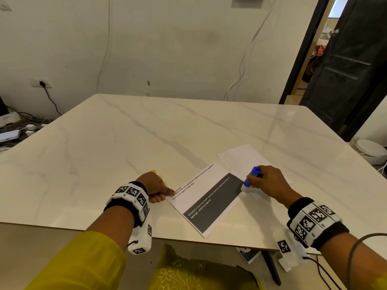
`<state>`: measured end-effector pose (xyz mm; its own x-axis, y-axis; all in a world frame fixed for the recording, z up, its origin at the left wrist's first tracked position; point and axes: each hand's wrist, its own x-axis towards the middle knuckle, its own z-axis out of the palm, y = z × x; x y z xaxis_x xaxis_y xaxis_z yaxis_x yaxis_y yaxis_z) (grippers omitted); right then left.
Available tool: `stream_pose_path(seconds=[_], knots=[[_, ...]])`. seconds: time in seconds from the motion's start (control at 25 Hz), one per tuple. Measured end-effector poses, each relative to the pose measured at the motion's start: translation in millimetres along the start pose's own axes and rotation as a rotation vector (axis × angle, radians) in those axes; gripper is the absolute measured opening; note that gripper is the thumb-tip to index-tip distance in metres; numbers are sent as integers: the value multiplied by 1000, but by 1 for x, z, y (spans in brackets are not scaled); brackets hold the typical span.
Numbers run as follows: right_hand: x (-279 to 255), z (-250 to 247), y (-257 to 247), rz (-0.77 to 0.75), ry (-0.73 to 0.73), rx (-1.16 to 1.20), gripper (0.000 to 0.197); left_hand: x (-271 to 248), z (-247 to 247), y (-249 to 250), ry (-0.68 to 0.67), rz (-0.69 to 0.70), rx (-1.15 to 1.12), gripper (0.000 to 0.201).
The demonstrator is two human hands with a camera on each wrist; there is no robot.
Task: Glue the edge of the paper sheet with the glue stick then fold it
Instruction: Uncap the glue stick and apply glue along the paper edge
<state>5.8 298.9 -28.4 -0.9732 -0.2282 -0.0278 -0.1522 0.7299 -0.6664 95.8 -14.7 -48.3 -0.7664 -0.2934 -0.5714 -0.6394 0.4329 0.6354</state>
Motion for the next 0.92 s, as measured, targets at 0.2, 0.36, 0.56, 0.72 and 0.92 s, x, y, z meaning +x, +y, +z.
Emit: stream_pose_path(seconds=[0.2,0.36,0.56,0.72,0.92], knots=[[9,-3,4,32,24,-5,26,0,-1,1,1,2,10,32],[16,-4,8,51,37,0,28,0,0,1,2,4,29,30],[21,-3,11,78,59,-25,30,1,-1,0,7,10,6,32],[16,-7,4,64,150,39,26,1,-1,-2,-3,23,2,31],[-27,10,-62,-150,3,350,12,-1,-2,-2,-29,38,-24,30]])
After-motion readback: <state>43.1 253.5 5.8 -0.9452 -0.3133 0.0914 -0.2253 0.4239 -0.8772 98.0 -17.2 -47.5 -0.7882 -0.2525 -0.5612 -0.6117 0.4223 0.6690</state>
